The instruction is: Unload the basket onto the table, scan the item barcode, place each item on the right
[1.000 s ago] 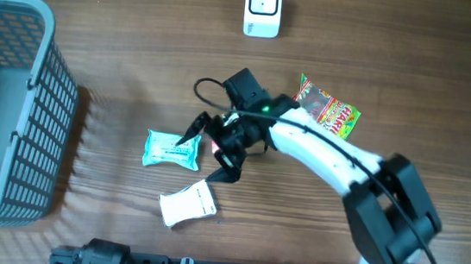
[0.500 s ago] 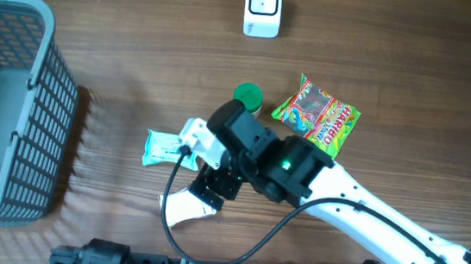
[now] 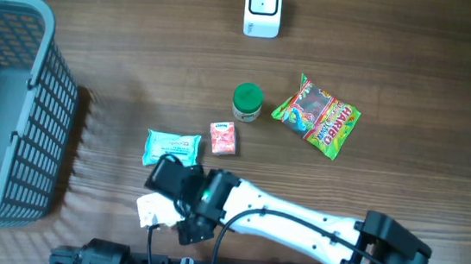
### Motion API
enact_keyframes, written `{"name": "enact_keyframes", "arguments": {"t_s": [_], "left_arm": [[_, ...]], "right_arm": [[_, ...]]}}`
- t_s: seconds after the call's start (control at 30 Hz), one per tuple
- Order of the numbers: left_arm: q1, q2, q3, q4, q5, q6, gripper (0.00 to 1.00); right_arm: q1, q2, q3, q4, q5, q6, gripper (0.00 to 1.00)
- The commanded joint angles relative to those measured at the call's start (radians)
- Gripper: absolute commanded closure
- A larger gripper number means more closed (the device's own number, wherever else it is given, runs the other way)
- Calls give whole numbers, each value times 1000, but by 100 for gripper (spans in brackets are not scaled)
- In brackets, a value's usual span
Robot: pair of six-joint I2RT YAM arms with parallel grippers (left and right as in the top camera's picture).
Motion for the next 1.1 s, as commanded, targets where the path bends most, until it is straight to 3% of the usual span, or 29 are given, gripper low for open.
{"name": "enact_keyframes", "arguments": {"t_s": [0.0, 0.17, 0.4, 0.53, 0.63, 0.8, 0.9, 0.93, 1.07], "left_arm": [[-5, -2, -2, -1, -6, 10, 0], [-5, -2, -2, -1, -6, 10, 0], [-5, -2, -2, -1, -6, 10, 0], [-5, -2, -2, -1, -6, 10, 0], [-5, -2, -2, -1, -6, 10, 0], [-5, -2, -2, -1, -6, 10, 0], [-5, -2, -2, -1, -6, 10, 0], [-5, -2, -2, -1, -6, 10, 0], [-5, -2, -2, -1, -6, 10, 0]], "right_arm": [[13, 71, 0, 31, 34, -35, 1], [15, 188, 0, 111, 53, -70, 0], [14, 206, 0, 188, 40, -77, 0], [13, 206, 0, 172, 5, -31, 16], [11, 206, 0, 145, -2, 1, 36], [7, 206, 16, 138, -5, 95, 43], [7, 182, 67, 115, -111, 187, 50], [7, 163, 85, 97, -143, 209, 55], [-1, 22, 140, 56, -254, 312, 56]]}}
